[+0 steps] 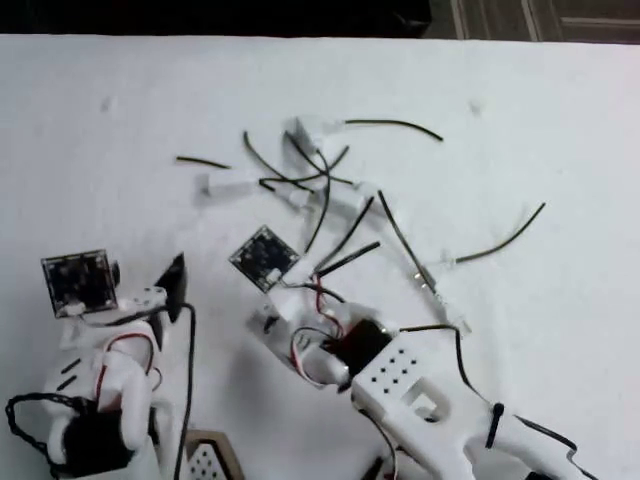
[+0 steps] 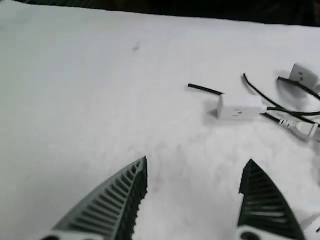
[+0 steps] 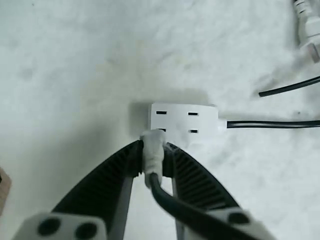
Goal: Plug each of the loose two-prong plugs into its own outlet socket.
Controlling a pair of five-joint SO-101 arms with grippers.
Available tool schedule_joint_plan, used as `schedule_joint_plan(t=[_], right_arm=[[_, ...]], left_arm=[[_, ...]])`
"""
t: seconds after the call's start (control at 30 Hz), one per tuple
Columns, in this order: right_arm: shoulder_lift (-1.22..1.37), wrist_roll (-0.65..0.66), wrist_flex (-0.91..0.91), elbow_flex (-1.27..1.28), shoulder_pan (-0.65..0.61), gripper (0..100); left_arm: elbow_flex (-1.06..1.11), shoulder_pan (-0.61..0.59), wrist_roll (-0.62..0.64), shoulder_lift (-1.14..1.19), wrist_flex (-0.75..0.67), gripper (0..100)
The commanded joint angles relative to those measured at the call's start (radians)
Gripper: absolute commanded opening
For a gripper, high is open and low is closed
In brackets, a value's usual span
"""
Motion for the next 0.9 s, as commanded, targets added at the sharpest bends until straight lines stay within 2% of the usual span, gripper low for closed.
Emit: schedule_joint_plan(t=[0.0,0.3,0.67,0.87], right_arm=[[0.002,-0.009,-0.001,-0.048,0.013,1.7],[0.012,-0.011,0.012,-0.046,0.010,1.7],[0.021,-0.003,-0.093,-0.041,0.012,1.7],[0.180,0.000,-0.147,-0.086,0.025,1.7]], left_arm=[[0.054,-0.028,-0.046,0.005,-0.026,30],[0.189,-0.028,-0.129,0.005,-0.026,30],[0.210,-0.030,-0.129,0.005,-0.026,30],[0.222,-0.067,-0.129,0.005,-0.048,30]])
